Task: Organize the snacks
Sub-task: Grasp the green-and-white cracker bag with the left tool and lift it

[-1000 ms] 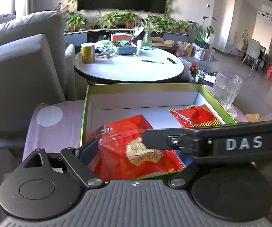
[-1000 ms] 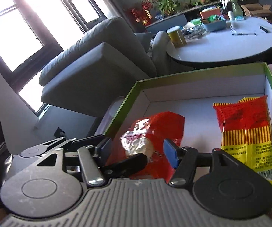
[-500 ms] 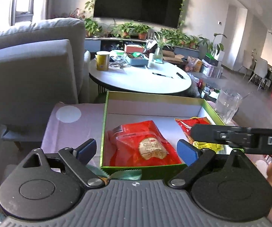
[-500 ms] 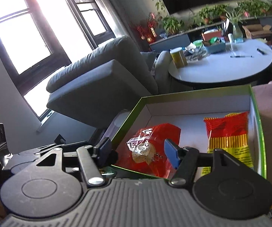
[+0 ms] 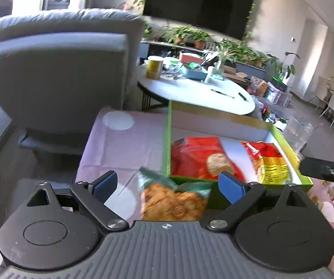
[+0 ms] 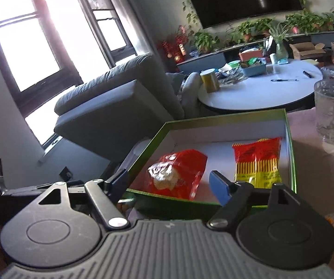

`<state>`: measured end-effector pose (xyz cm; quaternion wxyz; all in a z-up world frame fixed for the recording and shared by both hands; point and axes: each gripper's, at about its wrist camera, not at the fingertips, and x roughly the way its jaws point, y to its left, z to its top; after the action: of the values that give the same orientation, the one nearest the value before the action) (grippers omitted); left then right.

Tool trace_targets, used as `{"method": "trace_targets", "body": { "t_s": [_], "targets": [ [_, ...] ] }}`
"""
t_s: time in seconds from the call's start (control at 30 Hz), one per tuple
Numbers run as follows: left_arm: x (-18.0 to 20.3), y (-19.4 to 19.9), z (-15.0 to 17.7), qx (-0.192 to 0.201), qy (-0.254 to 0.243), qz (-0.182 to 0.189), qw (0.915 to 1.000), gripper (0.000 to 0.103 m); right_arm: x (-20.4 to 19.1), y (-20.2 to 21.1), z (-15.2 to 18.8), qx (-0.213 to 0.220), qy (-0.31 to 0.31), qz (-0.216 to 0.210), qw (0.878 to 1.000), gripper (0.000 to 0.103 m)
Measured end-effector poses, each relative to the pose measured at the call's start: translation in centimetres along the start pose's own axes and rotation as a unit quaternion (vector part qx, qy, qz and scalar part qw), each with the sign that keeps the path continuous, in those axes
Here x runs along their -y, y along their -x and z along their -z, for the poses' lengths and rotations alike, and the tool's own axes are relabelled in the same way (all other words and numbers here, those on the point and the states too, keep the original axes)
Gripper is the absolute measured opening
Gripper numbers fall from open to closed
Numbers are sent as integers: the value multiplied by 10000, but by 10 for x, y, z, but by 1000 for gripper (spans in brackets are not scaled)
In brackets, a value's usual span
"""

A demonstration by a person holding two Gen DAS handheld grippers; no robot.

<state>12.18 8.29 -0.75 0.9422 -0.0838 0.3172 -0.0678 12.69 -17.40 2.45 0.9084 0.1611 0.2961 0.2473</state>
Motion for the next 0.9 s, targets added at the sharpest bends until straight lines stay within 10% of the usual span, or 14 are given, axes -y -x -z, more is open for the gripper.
{"method": "trace_targets", "body": {
  "t_s": [0.4,0.9],
  "targets": [
    [-2,-22,47,-793,-25,426,9959,91,-6,-2,19,-360,88,51,9993,71],
    [49,1,65,-850,-545,856,9912,90,-7,-2,36,-678,125,70,9976,71]
  ]
}}
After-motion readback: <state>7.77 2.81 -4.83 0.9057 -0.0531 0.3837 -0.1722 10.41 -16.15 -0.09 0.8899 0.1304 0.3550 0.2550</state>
